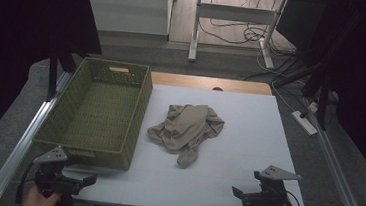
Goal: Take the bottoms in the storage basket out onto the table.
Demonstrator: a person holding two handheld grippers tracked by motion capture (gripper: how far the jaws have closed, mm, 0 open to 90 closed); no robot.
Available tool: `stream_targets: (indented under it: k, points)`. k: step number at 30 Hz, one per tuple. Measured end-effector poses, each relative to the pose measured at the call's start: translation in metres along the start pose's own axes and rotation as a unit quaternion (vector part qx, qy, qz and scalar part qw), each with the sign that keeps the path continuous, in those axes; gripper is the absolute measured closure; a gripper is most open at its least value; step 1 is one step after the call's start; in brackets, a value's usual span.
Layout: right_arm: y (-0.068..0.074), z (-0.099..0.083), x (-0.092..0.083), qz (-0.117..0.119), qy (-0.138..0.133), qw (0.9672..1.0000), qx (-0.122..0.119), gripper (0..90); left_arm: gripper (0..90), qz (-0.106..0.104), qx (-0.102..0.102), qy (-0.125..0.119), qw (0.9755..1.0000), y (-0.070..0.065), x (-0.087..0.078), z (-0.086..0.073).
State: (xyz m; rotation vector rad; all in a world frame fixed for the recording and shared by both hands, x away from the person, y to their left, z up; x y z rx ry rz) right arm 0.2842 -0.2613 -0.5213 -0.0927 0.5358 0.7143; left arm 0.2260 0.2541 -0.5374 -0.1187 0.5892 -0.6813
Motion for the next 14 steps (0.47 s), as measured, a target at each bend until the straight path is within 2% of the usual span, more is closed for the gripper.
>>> stream_targets:
  k: [8, 14]
  points:
    - [0.0002, 0.0002, 0.0001, -0.001, 0.0, 1.0, 0.0, 0.9, 0.0, 0.002, -0.009, -0.001, 1.0, 0.001, -0.0042, -0.0042]
    - [0.0003, -0.0002, 0.0005, -0.001, 0.002, 1.0, -0.002, 1.0, 0.0, 0.006, -0.006, 0.013, 0.9999, 0.0002, -0.0035, -0.006]
Point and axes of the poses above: each handheld gripper's, and its own axes: x roughly forward along the jaws, z roughly out of its top, y roughly to its left, the point moved 6 cm from there along x, roughly forward along the jaws, and after that the axes turned 11 degrees about -y, right-handed, at the moved point
